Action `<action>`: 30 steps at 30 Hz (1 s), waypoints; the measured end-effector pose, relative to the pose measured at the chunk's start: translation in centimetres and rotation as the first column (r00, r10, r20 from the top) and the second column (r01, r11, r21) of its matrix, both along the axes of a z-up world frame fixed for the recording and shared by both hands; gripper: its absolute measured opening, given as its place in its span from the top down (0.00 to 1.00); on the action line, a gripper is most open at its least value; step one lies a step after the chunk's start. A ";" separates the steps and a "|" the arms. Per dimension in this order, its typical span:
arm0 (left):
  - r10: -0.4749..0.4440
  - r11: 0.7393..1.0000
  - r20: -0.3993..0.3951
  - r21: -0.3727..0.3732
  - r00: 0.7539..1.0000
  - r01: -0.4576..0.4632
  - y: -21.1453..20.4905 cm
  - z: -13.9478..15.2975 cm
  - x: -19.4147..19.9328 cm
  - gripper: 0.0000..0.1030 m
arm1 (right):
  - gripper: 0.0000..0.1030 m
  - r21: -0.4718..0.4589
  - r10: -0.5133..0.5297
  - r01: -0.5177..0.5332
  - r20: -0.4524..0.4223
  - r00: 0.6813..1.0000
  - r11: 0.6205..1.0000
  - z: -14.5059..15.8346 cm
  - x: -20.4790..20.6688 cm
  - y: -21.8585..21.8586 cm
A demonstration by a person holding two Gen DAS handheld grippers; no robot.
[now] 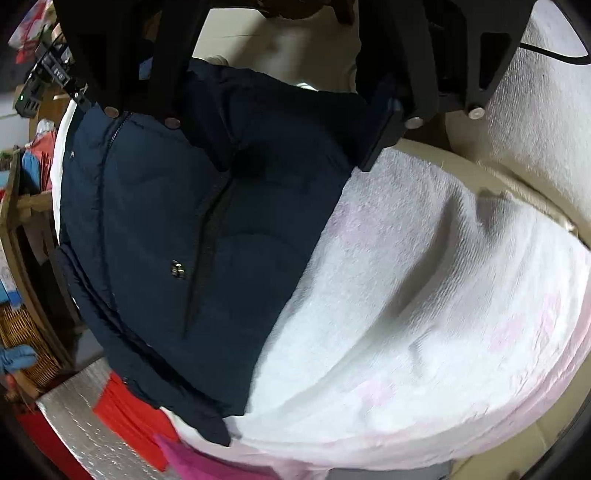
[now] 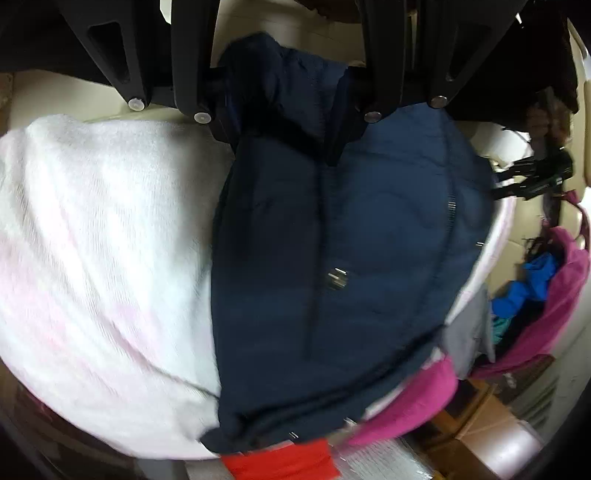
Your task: Fold large clothes
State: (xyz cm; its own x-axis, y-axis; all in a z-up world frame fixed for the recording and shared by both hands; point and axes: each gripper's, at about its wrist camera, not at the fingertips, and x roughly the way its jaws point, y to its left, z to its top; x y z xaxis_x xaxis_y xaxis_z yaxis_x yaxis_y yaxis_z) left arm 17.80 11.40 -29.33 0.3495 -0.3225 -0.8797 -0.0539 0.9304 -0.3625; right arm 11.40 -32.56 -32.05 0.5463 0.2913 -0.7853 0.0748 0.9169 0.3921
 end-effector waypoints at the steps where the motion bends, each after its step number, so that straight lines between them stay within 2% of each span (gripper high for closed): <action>1: -0.014 1.000 0.002 0.005 1.000 0.014 -0.3 0.0 0.0 0.47 | 0.58 -0.005 0.005 -0.005 0.005 1.000 1.000 0.1 0.0 0.1; 2: -0.015 1.000 0.002 0.006 1.000 0.015 -0.4 -0.1 0.1 0.53 | 0.60 -0.014 0.016 -0.015 0.008 1.000 1.000 0.3 -0.1 0.3; 3: -0.010 1.000 0.005 0.001 1.000 0.010 -0.8 -0.1 0.3 0.57 | 0.74 -0.017 0.037 -0.037 0.024 0.999 0.999 0.7 -0.3 0.6; 4: -0.005 1.000 0.012 -0.009 1.000 0.005 -0.8 0.1 0.2 0.59 | 0.82 -0.004 0.054 -0.054 0.049 0.997 0.999 1.1 -0.5 0.8; 5: -0.001 1.000 0.021 -0.019 1.000 0.001 -0.4 0.1 0.3 0.59 | 0.85 0.032 0.074 -0.077 0.093 0.993 0.997 1.8 -0.8 0.8; 7: 0.006 1.000 0.015 -0.013 1.000 -0.006 -0.2 -0.1 0.4 0.58 | 0.85 0.042 0.073 -0.080 0.140 0.987 0.996 2.5 -1.2 0.8; 8: 0.012 1.000 0.001 0.002 1.000 -0.012 0.1 -0.4 0.6 0.48 | 0.85 0.018 0.072 -0.074 0.114 0.991 0.997 2.2 -0.9 0.9; 9: 0.017 1.000 -0.016 0.018 1.000 -0.017 0.1 -0.6 0.8 0.32 | 0.83 0.001 0.070 -0.070 0.080 0.994 0.998 1.5 -0.7 1.0; 10: 0.022 0.999 -0.032 0.038 0.999 -0.021 -0.1 -1.0 0.9 0.29 | 0.82 -0.005 0.064 -0.064 0.045 0.997 0.998 0.9 -0.3 1.1; 13: -0.024 0.999 -0.046 0.021 0.999 0.025 -1.6 -1.2 1.0 0.28 | 0.76 0.013 0.050 -0.050 -0.048 0.998 0.999 -0.9 0.4 0.9; 14: -0.038 0.999 -0.039 0.023 0.999 0.039 -2.2 -1.2 1.1 0.29 | 0.75 0.009 0.057 -0.056 -0.043 0.997 0.998 -1.0 0.3 1.2; 15: -0.056 0.998 -0.027 0.034 0.998 0.057 -2.7 -1.1 1.1 0.35 | 0.75 -0.013 0.074 -0.075 -0.033 0.997 0.997 -0.8 0.2 1.6; 16: -0.086 0.995 -0.009 0.044 0.996 0.086 -3.4 -0.8 1.0 0.42 | 0.75 -0.029 0.091 -0.092 -0.031 0.995 0.995 -0.8 0.2 1.9; 17: -0.101 0.994 -0.001 0.052 0.995 0.101 -3.8 -0.7 0.9 0.54 | 0.78 -0.038 0.098 -0.099 -0.027 0.995 0.994 -0.8 0.0 2.0; 18: -0.107 0.993 0.007 0.057 0.994 0.106 -4.0 -0.6 0.9 0.60 | 0.82 -0.039 0.106 -0.106 -0.014 0.994 0.994 -0.4 0.3 2.1; 20: -0.108 0.993 0.013 0.043 0.994 0.108 -4.3 -0.6 1.1 0.64 | 0.86 -0.027 0.112 -0.111 0.031 0.993 0.993 0.3 -0.3 1.8; 22: -0.102 0.994 0.003 0.034 0.995 0.101 -4.2 -0.8 1.3 0.63 | 0.86 -0.003 0.104 -0.104 0.058 0.993 0.995 0.5 -0.6 1.6; 23: -0.102 0.994 -0.003 0.039 0.995 0.102 -3.3 -0.9 1.4 0.57 | 0.84 -0.007 0.097 -0.097 0.037 0.995 0.995 0.1 -0.3 1.5; 24: -0.101 0.994 -0.012 0.045 0.995 0.102 -3.0 -1.2 1.4 0.44 | 0.81 -0.010 0.084 -0.084 -0.004 0.996 0.996 -0.7 0.1 1.4; 25: -0.105 0.993 -0.025 0.046 0.994 0.106 -2.4 -1.5 1.4 0.40 | 0.79 -0.008 0.072 -0.072 -0.043 0.996 0.997 -1.4 0.5 1.3; 27: -0.118 0.992 -0.015 0.052 0.993 0.119 -2.9 -1.5 1.5 0.41 | 0.76 0.002 0.077 -0.077 -0.045 0.996 0.997 -1.4 0.8 1.5; 28: -0.128 0.990 0.000 0.053 0.992 0.127 -3.1 -1.4 1.4 0.47 | 0.76 -0.016 0.093 -0.093 -0.039 0.995 0.996 -1.2 1.0 1.7; 29: -0.130 0.990 0.011 0.055 0.991 0.129 -3.6 -1.1 1.4 0.62 | 0.80 -0.035 0.104 -0.105 -0.036 0.994 0.994 -1.1 1.0 1.9; 30: -0.130 0.990 0.023 0.051 0.991 0.129 -3.8 -0.9 0.9 0.70 | 0.86 -0.042 0.106 -0.107 -0.031 0.994 0.993 -0.9 1.0 1.9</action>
